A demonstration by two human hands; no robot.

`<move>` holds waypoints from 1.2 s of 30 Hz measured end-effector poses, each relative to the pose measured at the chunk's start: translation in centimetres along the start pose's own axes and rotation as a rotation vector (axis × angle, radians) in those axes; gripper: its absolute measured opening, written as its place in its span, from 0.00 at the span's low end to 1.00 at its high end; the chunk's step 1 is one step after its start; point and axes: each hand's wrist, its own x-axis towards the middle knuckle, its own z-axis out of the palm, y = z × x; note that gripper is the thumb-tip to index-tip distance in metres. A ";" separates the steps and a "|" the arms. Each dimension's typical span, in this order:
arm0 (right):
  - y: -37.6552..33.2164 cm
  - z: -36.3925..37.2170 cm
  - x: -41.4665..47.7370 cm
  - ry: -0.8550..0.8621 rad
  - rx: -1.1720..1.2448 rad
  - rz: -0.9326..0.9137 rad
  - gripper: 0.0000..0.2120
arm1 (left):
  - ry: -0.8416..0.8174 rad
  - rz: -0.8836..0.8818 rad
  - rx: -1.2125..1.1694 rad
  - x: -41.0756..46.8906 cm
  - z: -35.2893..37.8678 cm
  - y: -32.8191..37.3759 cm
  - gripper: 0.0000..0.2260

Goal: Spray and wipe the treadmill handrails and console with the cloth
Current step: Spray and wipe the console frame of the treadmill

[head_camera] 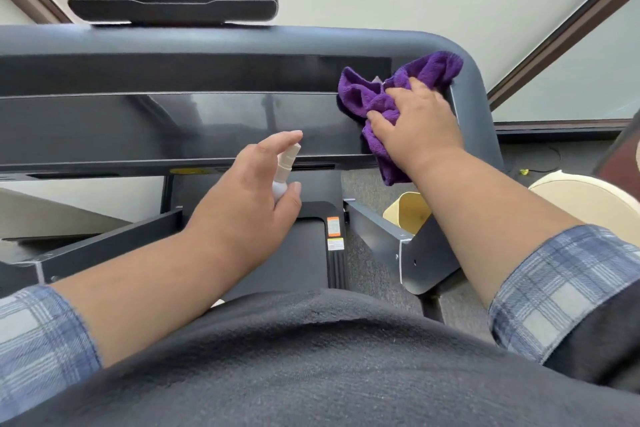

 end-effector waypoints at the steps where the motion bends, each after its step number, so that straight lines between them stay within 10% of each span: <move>1: -0.2 0.1 0.0 0.008 -0.001 0.009 0.28 | -0.001 0.001 -0.001 -0.1 -0.1 -0.2 0.27; 36: -44.7 10.8 -3.5 -0.170 -0.158 -0.534 0.31 | 0.215 -0.238 -0.007 -8.4 -21.1 -21.5 0.28</move>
